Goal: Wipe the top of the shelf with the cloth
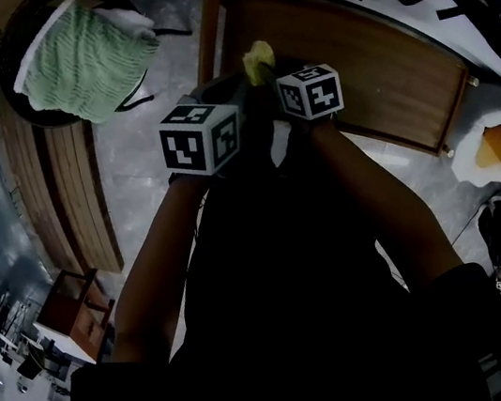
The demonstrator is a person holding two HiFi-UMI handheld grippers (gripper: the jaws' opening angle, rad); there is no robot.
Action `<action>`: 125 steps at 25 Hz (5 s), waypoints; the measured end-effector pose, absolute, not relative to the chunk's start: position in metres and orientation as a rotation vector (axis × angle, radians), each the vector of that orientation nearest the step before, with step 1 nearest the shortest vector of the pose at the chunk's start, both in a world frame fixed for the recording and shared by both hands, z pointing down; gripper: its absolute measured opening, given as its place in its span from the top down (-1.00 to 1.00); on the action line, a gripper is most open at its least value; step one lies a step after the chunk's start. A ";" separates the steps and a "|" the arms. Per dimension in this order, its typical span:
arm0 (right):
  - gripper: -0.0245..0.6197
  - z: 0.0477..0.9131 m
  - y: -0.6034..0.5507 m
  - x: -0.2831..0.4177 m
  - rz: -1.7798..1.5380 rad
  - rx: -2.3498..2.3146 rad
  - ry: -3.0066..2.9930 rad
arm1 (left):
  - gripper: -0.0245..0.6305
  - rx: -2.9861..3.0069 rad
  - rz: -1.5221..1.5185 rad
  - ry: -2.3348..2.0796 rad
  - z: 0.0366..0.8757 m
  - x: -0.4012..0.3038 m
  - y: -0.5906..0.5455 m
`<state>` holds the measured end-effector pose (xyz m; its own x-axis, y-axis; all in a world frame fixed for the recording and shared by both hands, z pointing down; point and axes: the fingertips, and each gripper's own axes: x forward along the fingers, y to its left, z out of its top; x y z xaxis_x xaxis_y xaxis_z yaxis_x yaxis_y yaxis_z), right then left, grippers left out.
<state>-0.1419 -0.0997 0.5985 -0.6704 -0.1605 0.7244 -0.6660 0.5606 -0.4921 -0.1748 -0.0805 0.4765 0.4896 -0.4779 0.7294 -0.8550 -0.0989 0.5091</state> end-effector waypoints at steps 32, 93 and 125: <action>0.77 0.628 -0.082 0.027 0.984 0.809 -1.994 | 0.89 1.739 0.571 -0.923 0.530 -0.045 -0.070; 0.77 0.591 -0.052 -0.135 1.128 0.767 -2.141 | 0.89 1.828 0.546 -1.080 0.462 -0.183 -0.051; 0.77 0.628 -0.030 0.012 0.904 0.870 -1.876 | 0.89 1.884 0.640 -0.809 0.498 -0.067 -0.027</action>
